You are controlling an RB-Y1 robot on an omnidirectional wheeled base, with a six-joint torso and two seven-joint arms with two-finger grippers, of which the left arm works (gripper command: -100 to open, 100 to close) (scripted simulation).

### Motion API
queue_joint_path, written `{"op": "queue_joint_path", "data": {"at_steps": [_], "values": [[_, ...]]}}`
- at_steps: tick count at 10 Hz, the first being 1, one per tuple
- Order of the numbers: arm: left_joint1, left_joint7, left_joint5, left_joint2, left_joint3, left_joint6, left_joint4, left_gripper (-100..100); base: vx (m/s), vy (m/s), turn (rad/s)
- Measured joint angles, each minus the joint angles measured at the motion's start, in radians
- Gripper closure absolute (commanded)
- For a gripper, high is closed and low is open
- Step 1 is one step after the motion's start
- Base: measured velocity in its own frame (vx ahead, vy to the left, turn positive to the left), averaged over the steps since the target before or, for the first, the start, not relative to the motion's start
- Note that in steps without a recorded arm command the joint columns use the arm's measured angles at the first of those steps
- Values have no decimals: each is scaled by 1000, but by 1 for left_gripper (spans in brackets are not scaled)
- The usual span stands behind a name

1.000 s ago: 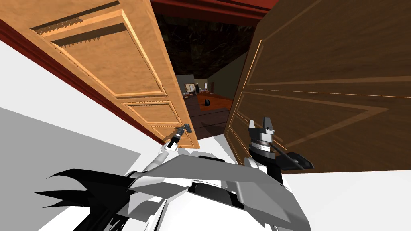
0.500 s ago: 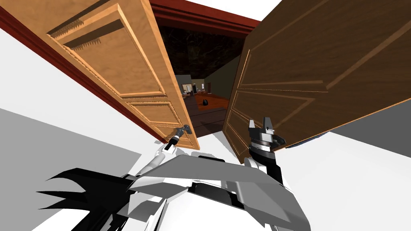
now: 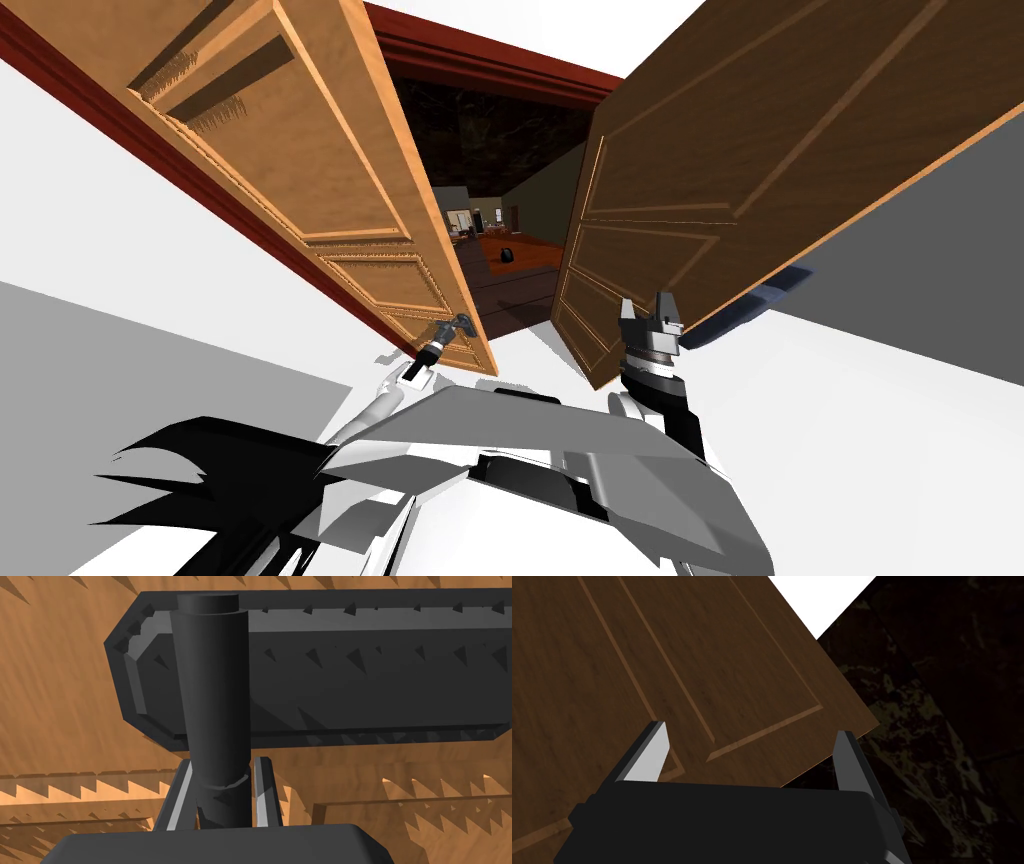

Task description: Pull the door open

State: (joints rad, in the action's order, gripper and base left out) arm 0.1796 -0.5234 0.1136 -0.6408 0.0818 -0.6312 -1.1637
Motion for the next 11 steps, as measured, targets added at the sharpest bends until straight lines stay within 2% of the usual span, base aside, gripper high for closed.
{"op": "queue_joint_path", "data": {"at_steps": [3, 4, 5, 6, 9, 11], "values": [[33, -32, -2, -38, 22, -59, 3, 100, -193, 73, -109], [47, -39, -2, -48, 25, -72, -4, 100, -86, 24, -20], [51, -40, -3, -48, 29, -74, -4, 100, -148, 63, -163], [58, -44, -3, -56, 30, -84, -1, 100, -206, 92, -157], [64, -61, -4, -74, 38, -129, 14, 100, -207, 99, -149], [75, -74, -6, -90, 48, -168, 32, 100, -204, 83, -138]]}}
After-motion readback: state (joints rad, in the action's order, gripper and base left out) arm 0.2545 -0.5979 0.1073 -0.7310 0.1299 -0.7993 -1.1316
